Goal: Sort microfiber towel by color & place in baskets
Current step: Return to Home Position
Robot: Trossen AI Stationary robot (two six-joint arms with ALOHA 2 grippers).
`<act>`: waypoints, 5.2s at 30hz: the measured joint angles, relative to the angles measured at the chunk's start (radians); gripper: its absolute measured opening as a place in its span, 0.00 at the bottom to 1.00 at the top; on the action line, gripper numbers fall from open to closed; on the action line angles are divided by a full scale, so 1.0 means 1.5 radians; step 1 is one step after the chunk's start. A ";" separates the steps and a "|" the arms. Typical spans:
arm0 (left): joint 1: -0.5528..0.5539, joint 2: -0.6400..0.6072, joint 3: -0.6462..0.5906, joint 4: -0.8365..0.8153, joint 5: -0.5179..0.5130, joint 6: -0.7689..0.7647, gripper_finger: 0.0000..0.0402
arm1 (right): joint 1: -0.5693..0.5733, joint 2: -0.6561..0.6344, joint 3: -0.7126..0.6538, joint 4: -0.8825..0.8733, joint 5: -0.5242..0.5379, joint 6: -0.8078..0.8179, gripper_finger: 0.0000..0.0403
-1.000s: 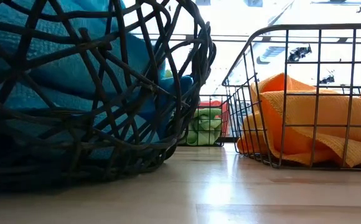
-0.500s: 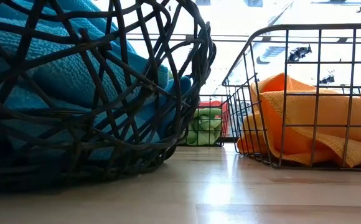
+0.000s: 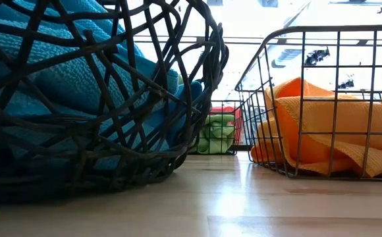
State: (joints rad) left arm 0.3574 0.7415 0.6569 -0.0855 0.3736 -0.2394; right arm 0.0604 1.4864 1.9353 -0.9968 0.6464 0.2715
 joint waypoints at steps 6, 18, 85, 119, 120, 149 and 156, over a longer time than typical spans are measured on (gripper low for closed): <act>-0.035 -0.137 -0.192 0.255 -0.124 -0.157 0.05 | -0.013 -0.001 -0.033 -0.083 -0.035 0.081 0.05; -0.236 -0.181 -0.306 0.343 -0.397 -0.121 0.00 | -0.100 -0.030 -0.107 -0.106 -0.228 0.092 0.00; -0.225 -0.228 -0.429 0.399 -0.431 -0.135 0.00 | -0.005 -0.886 -1.283 0.739 -0.385 0.010 0.00; -0.225 -0.490 -0.428 0.274 -0.430 -0.135 0.00 | -0.005 -0.983 -1.283 0.680 -0.394 0.010 0.00; -0.225 -0.490 -0.428 0.274 -0.430 -0.135 0.00 | -0.005 -0.983 -1.283 0.680 -0.394 0.010 0.00; -0.225 -0.490 -0.428 0.274 -0.431 -0.135 0.00 | -0.005 -0.982 -1.283 0.679 -0.394 0.010 0.00; -0.225 -0.490 -0.429 0.274 -0.431 -0.135 0.00 | -0.005 -0.982 -1.283 0.679 -0.394 0.010 0.00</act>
State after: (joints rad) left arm 0.0196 0.0063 0.0139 0.3252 -0.2722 -0.4419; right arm 0.0525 0.0128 0.0101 0.0223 0.0559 0.2871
